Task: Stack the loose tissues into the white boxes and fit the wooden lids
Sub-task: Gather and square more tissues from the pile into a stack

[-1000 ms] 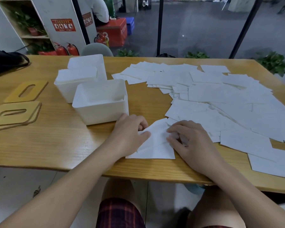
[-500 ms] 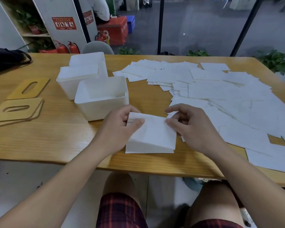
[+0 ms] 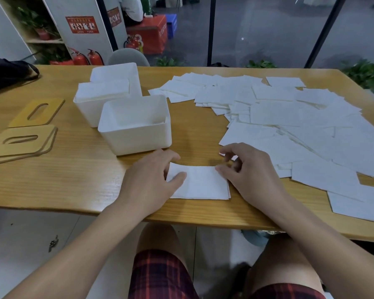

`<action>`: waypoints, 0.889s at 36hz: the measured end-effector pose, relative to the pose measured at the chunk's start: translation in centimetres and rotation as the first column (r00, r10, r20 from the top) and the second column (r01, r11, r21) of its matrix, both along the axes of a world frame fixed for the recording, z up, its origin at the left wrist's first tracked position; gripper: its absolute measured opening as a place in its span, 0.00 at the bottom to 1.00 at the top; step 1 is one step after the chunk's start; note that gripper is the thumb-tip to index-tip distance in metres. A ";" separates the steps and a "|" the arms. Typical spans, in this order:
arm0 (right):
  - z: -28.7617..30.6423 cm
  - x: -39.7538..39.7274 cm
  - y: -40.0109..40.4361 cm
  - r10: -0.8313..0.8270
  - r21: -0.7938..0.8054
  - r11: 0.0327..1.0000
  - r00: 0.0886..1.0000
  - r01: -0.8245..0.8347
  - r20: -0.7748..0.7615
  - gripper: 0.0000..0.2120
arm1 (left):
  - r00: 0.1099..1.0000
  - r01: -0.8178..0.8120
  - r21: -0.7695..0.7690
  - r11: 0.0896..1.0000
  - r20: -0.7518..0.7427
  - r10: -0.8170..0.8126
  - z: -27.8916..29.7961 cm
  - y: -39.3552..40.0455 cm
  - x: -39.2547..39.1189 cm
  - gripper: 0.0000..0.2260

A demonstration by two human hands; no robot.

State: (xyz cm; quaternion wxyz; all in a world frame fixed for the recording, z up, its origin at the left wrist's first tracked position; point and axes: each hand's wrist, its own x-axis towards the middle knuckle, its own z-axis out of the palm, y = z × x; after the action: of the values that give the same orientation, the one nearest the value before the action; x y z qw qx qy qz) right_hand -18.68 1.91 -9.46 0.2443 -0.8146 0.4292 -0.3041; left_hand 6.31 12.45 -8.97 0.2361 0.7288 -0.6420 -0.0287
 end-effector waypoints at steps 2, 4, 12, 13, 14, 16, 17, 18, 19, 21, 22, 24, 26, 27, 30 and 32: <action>0.3 -1.0 0.1 -0.019 -0.077 0.997 0.999 0.017 -0.027 0.11 | 0.997 0.030 -0.051 0.998 0.070 -0.026 0.0 0.1 -0.1 0.17; 0.5 -2.5 0.2 -0.048 -0.111 0.993 0.997 0.041 -0.058 0.07 | 0.992 0.105 -0.084 0.991 0.085 -0.098 -0.2 0.0 -0.2 0.16; -0.4 -6.5 0.7 -0.054 -0.098 0.994 0.993 0.043 -0.107 0.10 | 0.959 0.274 0.025 0.961 -0.085 -0.271 -0.8 -2.2 -2.2 0.13; -0.5 -6.6 0.8 -0.054 -0.096 0.994 0.993 0.044 -0.103 0.09 | 0.958 0.280 0.027 0.960 -0.079 -0.277 -0.8 -2.5 -2.5 0.12; -0.6 -6.6 0.8 -0.053 -0.094 0.995 0.994 0.044 -0.100 0.07 | 0.957 0.285 0.027 0.958 -0.068 -0.283 -0.7 -2.8 -2.8 0.12; -0.8 -6.6 0.9 -0.051 -0.096 0.995 0.994 0.041 -0.098 0.04 | 0.955 0.294 0.022 0.956 -0.043 -0.293 -0.7 -3.3 -3.2 0.12; -0.8 -6.5 0.9 -0.052 -0.095 0.995 0.993 0.042 -0.102 0.03 | 0.955 0.294 0.019 0.956 -0.037 -0.293 -0.7 -3.4 -3.4 0.12; -0.9 -6.5 0.8 -0.054 -0.095 0.995 0.993 0.044 -0.107 0.03 | 0.957 0.289 0.013 0.957 -0.033 -0.289 -0.8 -3.5 -3.5 0.12; -0.9 -6.4 0.8 -0.056 -0.097 0.994 0.992 0.045 -0.114 0.03 | 0.959 0.283 0.005 0.959 -0.028 -0.283 -0.9 -3.4 -3.6 0.12; -0.8 -6.4 0.7 -0.058 -0.101 0.994 0.990 0.045 -0.128 0.04 | 0.962 0.272 -0.012 0.962 -0.005 -0.272 -1.0 -3.4 -3.8 0.11; -0.7 -6.4 0.7 -0.058 -0.095 0.994 0.990 0.046 -0.130 0.05 | 0.963 0.269 -0.021 0.963 0.011 -0.269 -1.0 -3.3 -4.1 0.11; -0.4 -6.2 0.7 -0.063 -0.078 0.995 0.992 0.055 -0.111 0.04 | 0.963 0.267 -0.035 0.963 0.047 -0.266 -0.8 -3.3 -4.5 0.11; -0.1 -6.3 0.6 -0.072 -0.061 0.996 0.995 0.068 -0.068 0.04 | 0.962 0.265 -0.043 0.963 0.088 -0.260 -0.6 -3.3 -5.0 0.10; 0.0 -6.4 0.6 -0.066 -0.059 0.996 0.996 0.063 -0.058 0.04 | 0.961 0.262 -0.047 0.964 0.105 -0.256 -0.4 -3.3 -5.1 0.09; 0.1 -6.9 0.8 -0.001 -0.103 0.995 0.990 -0.014 -0.143 0.03 | 0.956 0.267 -0.036 0.963 0.133 -0.260 0.1 -3.4 -5.2 0.09; -0.2 -6.9 0.9 0.031 -0.114 0.992 0.983 -0.053 -0.183 0.05 | 0.950 0.297 -0.014 0.955 0.103 -0.294 0.2 -3.4 -5.3 0.10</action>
State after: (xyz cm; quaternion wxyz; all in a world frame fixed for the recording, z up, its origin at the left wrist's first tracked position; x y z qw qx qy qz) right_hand -25.62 2.85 -9.68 0.1621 -0.8609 0.4134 -0.2484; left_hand 1.04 9.04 -8.78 0.2074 0.6215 -0.7552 -0.0177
